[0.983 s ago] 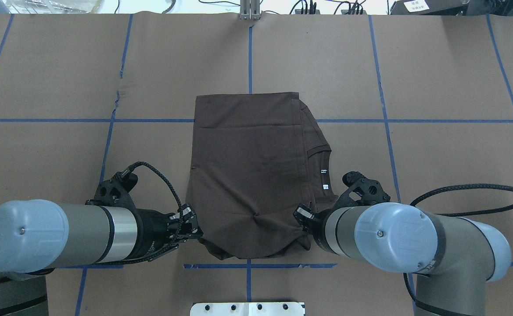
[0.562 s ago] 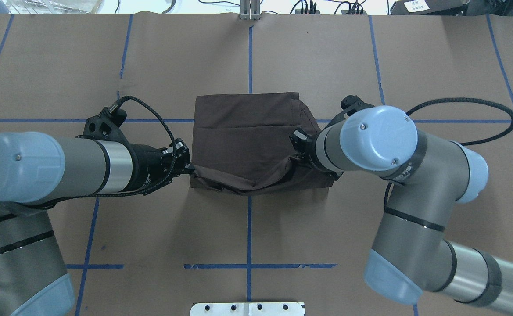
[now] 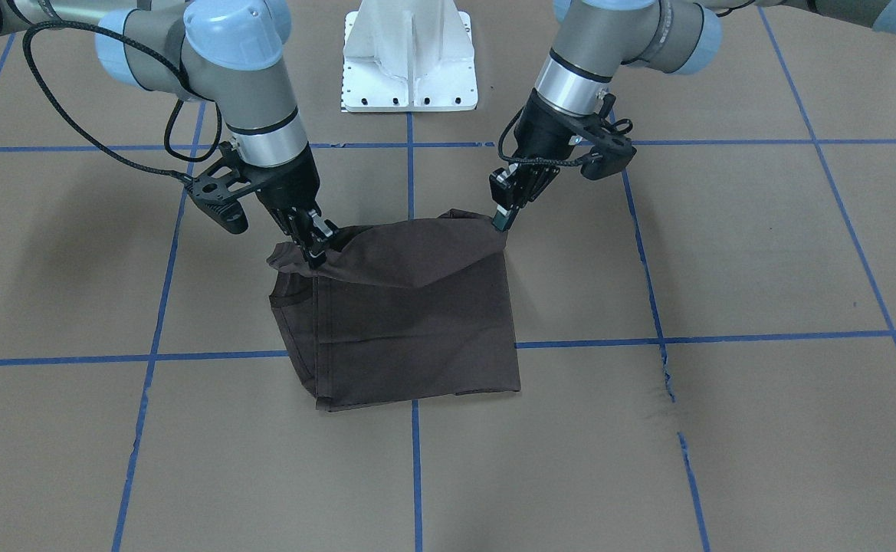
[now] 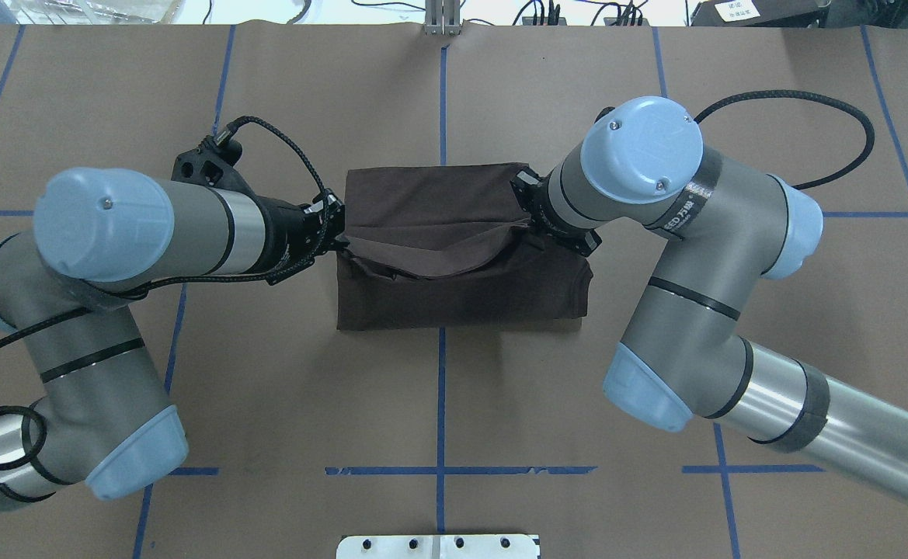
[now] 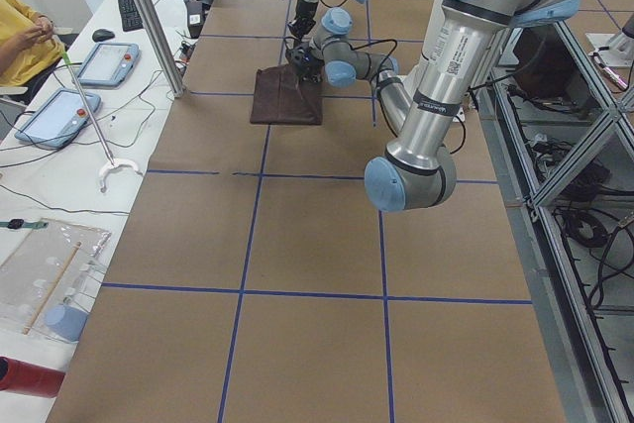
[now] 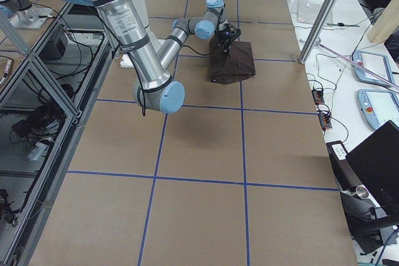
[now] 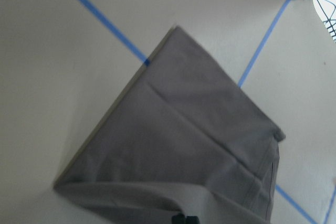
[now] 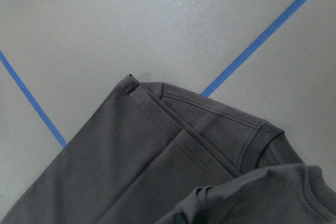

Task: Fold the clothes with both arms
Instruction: 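Lift the near edge with both grippers and fold it away from the robot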

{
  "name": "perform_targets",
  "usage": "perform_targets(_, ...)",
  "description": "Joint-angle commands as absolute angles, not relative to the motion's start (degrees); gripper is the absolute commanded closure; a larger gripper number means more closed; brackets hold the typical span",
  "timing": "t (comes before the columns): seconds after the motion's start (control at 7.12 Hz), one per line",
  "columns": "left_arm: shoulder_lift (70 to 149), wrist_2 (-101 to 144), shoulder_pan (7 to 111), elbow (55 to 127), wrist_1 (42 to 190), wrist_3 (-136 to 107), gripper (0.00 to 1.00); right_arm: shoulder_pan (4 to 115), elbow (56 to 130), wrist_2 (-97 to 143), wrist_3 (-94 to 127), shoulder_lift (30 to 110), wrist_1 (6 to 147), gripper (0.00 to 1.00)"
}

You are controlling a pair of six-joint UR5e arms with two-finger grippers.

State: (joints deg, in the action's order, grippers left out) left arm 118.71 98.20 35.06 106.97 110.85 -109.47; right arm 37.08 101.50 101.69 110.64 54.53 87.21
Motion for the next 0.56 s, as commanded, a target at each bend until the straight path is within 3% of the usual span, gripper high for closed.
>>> perform_targets(0.0, 122.59, 97.91, 37.17, 99.96, 111.36, -106.28, 1.0, 38.58, 94.7, 101.87, 110.13, 50.12, 86.75, 1.0)
perform_targets(0.28, 126.98, 95.04, 39.72, 89.71, 112.66, -99.53, 1.0, 41.03, 80.34, 102.04, 106.19, 45.03, 77.77, 1.0)
perform_targets(0.42, 128.48, 89.79, 39.81, 81.47, 116.77, -95.84, 0.52, 42.96, 67.63, 102.56, 100.08, 40.65, 70.91, 0.01)
